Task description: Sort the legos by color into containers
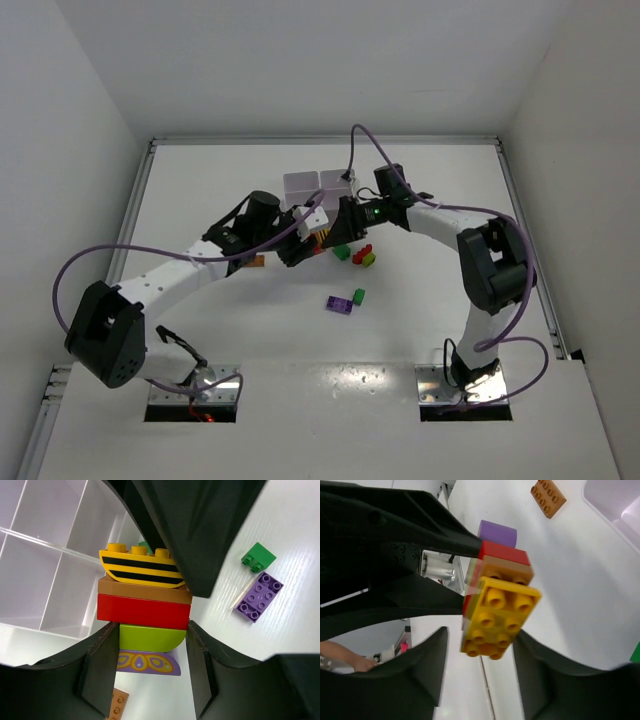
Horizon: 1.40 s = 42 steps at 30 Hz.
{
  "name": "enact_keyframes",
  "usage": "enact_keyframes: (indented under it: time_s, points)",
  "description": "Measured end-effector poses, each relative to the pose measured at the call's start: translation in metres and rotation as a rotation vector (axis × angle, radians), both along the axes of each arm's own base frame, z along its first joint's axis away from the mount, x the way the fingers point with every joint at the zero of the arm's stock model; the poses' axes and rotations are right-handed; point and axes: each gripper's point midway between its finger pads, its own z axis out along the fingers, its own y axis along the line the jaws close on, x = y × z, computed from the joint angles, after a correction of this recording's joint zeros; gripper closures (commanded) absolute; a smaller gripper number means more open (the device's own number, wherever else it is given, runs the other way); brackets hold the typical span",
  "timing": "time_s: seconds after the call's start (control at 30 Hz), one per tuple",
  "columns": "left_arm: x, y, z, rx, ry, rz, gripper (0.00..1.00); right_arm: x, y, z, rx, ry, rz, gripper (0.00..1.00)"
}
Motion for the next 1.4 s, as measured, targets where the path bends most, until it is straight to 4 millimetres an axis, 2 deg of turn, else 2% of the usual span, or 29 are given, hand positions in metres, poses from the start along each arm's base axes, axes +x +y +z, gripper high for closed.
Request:
enact_keyframes:
  time_s: [0.03,0.07,0.13,0.17,0.27,0.37,0.47,0.63,0.73,0.97,1.13,1.17,1.3,1.4]
  points:
    - [0.0,0.001,0.001,0.0,-0.003,0.002,0.96,0.001,0.001,-0.001,0.003,0.005,0.0,0.55]
    - [0.0,0.001,0.002,0.0,-0.006,0.005,0.96,0.002,0.002,-0.003,0.005,0.013,0.0,0.66]
    - [0.0,0.003,0.003,0.004,-0.014,0.012,0.96,0.004,0.003,-0.005,0.013,0.046,-0.002,0.81]
    - [0.001,0.004,0.002,0.009,-0.019,0.018,0.96,0.004,0.003,-0.005,0.012,0.072,-0.011,0.92]
    - [0.0,0.005,0.001,0.005,-0.027,0.027,0.96,0.005,0.003,-0.004,0.021,0.088,-0.013,0.99]
    - [-0.003,0.006,0.004,-0.013,-0.047,0.033,0.97,0.006,0.001,-0.002,0.039,0.089,-0.007,1.0]
    - [-0.009,0.005,0.007,-0.026,-0.058,0.018,0.97,-0.002,-0.005,0.0,0.053,0.109,0.0,1.0]
    - [-0.028,0.016,-0.008,0.013,-0.005,0.014,0.97,-0.002,-0.036,-0.003,0.015,0.083,-0.053,1.0]
    - [-0.034,0.02,-0.013,0.032,0.021,0.014,0.97,-0.005,-0.05,-0.016,-0.064,0.026,-0.052,1.0]
    - [-0.037,0.022,-0.015,0.042,0.033,0.016,0.97,-0.036,-0.055,-0.051,-0.312,-0.078,0.107,1.0]
    - [-0.037,0.023,-0.016,0.044,0.036,0.016,0.97,-0.047,-0.073,-0.078,-0.46,-0.088,0.185,1.0]
    - [-0.037,0.022,-0.016,0.043,0.039,0.014,0.96,-0.05,-0.077,-0.082,-0.481,-0.081,0.195,1.0]
    - [-0.042,0.019,-0.029,0.053,0.088,-0.008,0.73,-0.054,-0.082,-0.085,-0.494,-0.09,0.225,1.0]
    - [-0.053,0.017,-0.047,0.077,0.171,-0.048,0.66,-0.059,-0.079,-0.08,-0.456,-0.088,0.247,1.0]
